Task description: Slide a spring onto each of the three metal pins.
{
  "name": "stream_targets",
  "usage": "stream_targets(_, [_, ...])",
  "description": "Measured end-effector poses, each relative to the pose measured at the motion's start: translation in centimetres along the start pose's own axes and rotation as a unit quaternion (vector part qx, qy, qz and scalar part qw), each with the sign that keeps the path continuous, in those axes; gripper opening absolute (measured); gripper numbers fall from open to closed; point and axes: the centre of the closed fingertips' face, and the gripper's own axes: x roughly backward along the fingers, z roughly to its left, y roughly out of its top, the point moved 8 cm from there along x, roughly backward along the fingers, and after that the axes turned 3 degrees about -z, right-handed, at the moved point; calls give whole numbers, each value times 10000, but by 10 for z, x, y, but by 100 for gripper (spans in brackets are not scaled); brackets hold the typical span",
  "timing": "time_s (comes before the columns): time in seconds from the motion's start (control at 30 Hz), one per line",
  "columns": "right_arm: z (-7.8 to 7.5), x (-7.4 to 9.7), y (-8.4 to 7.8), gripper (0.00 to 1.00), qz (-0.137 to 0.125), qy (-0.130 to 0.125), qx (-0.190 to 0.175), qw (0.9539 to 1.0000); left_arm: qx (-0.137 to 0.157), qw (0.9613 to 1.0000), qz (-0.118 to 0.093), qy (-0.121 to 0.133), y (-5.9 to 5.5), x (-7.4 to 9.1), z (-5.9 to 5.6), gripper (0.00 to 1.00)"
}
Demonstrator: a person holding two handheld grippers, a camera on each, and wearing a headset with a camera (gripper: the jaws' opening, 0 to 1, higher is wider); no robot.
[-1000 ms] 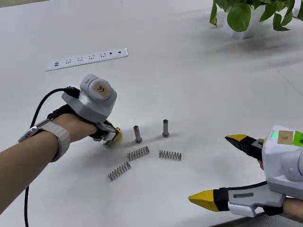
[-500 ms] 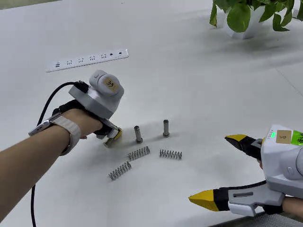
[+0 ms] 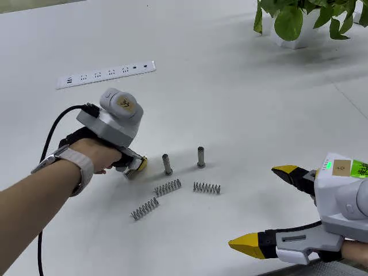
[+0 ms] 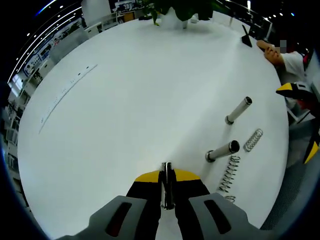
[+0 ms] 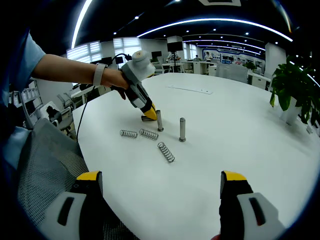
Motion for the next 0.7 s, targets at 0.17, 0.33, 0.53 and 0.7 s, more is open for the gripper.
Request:
stream_targets(0.17, [0, 0, -1, 99, 22, 19, 3, 10000, 231, 9994, -260, 3, -6, 3, 0, 8])
stream_targets(0.33, [0, 0, -2, 99, 55, 29, 24, 10000, 204, 9991, -381, 31, -9, 6, -5, 8])
stream_targets(0.53, [0, -1, -3, 99, 69, 39, 28, 10000, 303, 9975, -633, 24, -9, 14, -7, 8])
stream_targets(0.7, [1, -1, -3, 99, 81, 55, 38, 9999, 336, 9962, -802, 45, -11, 22, -8, 8])
